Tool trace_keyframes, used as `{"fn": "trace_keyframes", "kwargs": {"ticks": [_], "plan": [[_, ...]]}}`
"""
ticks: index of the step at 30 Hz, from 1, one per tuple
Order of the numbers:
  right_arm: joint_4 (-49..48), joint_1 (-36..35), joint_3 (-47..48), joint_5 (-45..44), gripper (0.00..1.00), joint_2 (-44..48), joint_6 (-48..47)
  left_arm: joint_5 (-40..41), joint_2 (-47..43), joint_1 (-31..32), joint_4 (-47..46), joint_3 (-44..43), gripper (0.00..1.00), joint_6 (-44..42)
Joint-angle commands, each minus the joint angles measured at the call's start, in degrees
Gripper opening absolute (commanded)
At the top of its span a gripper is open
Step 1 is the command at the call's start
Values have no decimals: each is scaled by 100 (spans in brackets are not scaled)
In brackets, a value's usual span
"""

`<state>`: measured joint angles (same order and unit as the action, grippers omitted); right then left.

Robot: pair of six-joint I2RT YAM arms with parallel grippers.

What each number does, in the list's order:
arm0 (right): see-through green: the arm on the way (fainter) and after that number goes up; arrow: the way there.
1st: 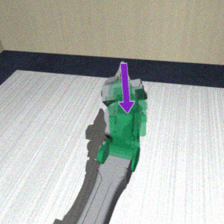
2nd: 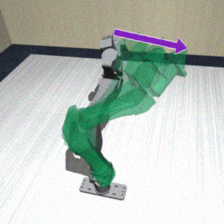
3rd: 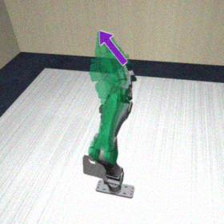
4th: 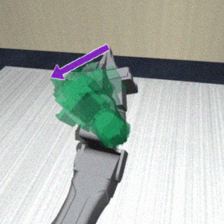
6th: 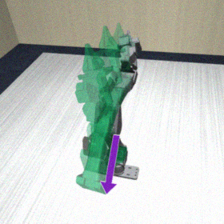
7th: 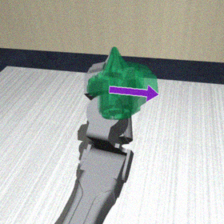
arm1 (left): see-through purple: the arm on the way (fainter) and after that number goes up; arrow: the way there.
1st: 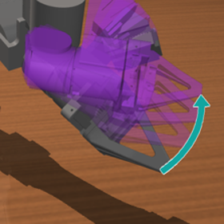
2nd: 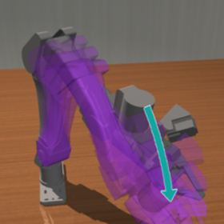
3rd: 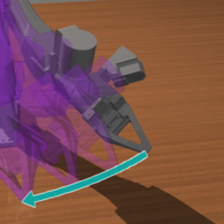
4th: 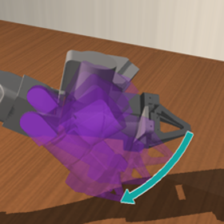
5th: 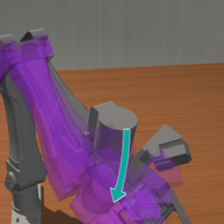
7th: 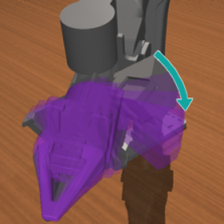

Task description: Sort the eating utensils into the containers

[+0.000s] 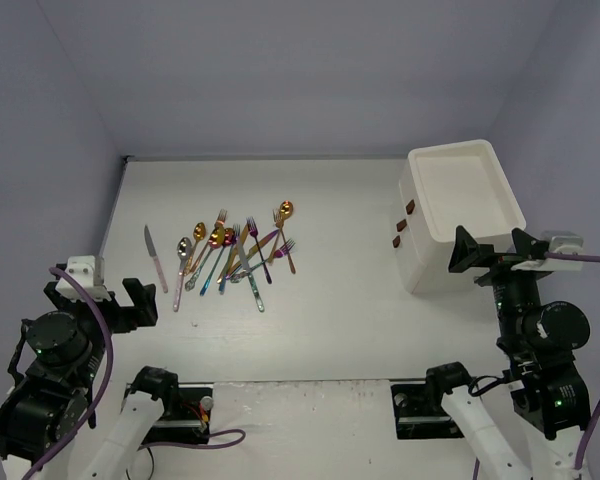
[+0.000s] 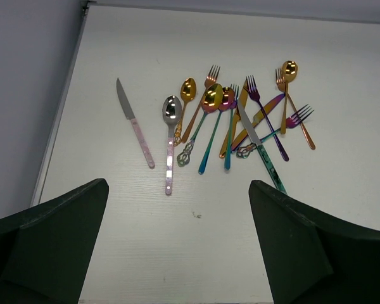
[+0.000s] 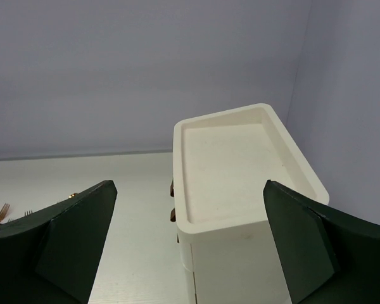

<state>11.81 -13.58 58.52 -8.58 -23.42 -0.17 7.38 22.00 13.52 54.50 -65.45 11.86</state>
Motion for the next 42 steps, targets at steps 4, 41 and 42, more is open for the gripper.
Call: {"fn": "trace_keyframes", "kwargs": {"ticks": [4,41,42], "plan": [[-417,-39,256,-259,100,-578,181,-114,308,31,-197,-70,91,82],[49,-4207,1852,-6889,100,-5672,-1415,1041,346,16,-1951,1990,91,1027],[49,-4196,1874,-6950,100,-5785,-1547,1043,342,11,-1951,2001,91,1009]]}}
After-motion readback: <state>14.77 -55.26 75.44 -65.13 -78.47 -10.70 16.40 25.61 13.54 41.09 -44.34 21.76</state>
